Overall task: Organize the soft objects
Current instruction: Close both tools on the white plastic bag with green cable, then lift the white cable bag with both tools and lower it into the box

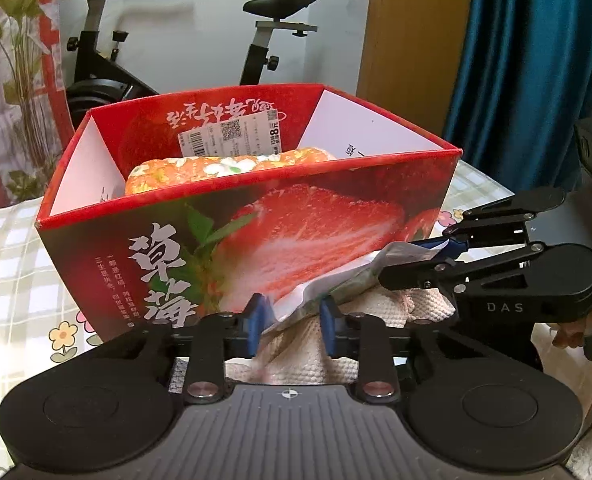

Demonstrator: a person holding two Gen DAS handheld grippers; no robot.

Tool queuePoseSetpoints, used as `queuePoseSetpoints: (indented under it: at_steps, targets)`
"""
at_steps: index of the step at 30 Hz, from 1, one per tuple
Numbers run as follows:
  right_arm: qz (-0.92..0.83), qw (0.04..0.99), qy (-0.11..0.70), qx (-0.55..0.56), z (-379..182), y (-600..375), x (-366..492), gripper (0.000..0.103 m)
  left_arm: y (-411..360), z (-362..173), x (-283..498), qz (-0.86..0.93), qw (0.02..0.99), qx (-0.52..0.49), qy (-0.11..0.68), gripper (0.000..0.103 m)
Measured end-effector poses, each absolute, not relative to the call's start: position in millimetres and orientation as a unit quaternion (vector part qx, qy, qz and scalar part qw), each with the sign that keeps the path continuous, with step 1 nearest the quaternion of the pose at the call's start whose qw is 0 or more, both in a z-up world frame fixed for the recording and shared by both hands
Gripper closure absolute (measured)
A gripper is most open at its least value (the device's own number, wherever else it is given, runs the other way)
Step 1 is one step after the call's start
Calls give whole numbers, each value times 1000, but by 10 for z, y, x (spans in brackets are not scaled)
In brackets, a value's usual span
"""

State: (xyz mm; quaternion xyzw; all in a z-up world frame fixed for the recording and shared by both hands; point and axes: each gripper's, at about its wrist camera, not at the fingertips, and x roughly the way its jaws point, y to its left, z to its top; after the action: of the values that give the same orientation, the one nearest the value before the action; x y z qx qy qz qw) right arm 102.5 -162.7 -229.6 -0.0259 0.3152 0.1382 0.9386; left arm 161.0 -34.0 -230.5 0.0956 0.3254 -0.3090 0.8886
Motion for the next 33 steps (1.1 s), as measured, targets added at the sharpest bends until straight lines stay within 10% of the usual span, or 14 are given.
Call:
queuePoseSetpoints:
  at_steps: [33]
  targets:
    - [166, 963, 210, -34, -964, -1405, 806, 91, 8, -1212, 1314, -300, 932, 43, 198, 78]
